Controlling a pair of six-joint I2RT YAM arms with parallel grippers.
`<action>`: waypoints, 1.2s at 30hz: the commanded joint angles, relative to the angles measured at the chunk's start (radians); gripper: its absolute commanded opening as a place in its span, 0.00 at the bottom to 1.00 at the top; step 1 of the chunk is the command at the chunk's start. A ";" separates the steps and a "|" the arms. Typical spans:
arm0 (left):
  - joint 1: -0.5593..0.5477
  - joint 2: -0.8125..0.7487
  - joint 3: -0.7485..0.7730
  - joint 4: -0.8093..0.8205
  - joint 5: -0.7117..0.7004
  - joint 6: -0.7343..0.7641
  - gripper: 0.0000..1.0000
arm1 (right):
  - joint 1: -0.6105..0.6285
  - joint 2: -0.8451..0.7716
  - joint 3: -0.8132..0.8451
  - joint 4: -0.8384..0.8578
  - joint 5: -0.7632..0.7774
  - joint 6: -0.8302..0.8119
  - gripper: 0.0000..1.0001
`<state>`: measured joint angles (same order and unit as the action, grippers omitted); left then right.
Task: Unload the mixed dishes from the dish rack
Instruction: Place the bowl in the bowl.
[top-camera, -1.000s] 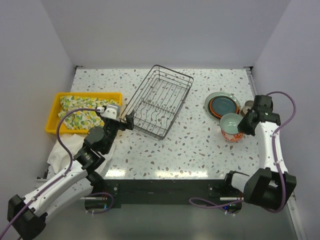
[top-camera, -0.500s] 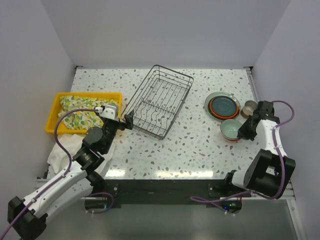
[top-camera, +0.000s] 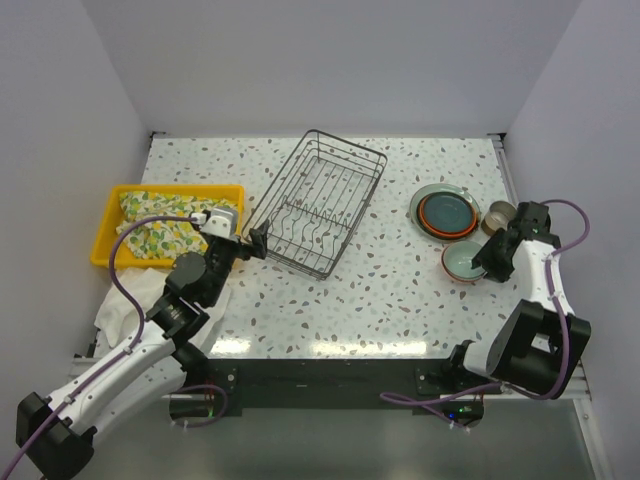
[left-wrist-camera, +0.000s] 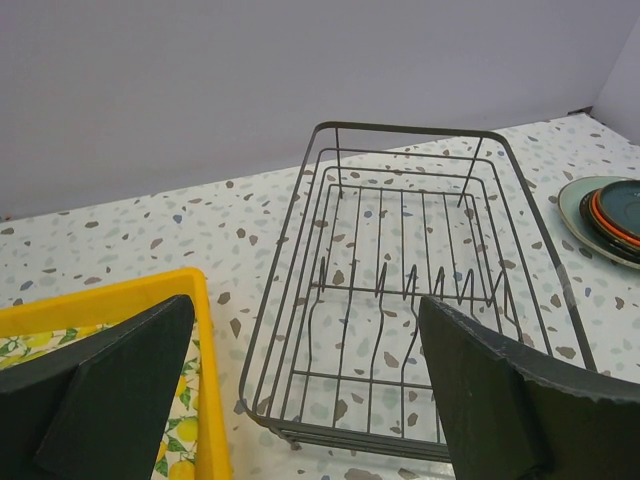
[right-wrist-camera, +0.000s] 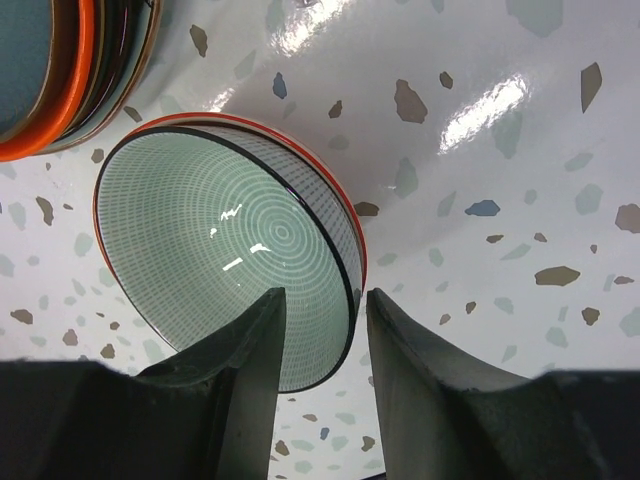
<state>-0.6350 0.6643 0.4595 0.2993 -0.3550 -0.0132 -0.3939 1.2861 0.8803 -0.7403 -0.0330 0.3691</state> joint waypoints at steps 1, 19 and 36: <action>0.009 0.001 -0.007 0.069 0.005 -0.016 1.00 | 0.001 -0.047 0.031 -0.024 0.018 -0.027 0.43; 0.014 0.009 -0.007 0.066 0.001 -0.022 1.00 | 0.017 -0.085 -0.038 0.007 0.030 -0.004 0.04; 0.020 0.006 -0.008 0.063 0.011 -0.027 1.00 | 0.009 -0.047 -0.024 0.007 -0.010 -0.007 0.14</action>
<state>-0.6216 0.6743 0.4595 0.3008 -0.3508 -0.0185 -0.3859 1.2560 0.8268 -0.6846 -0.0162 0.3763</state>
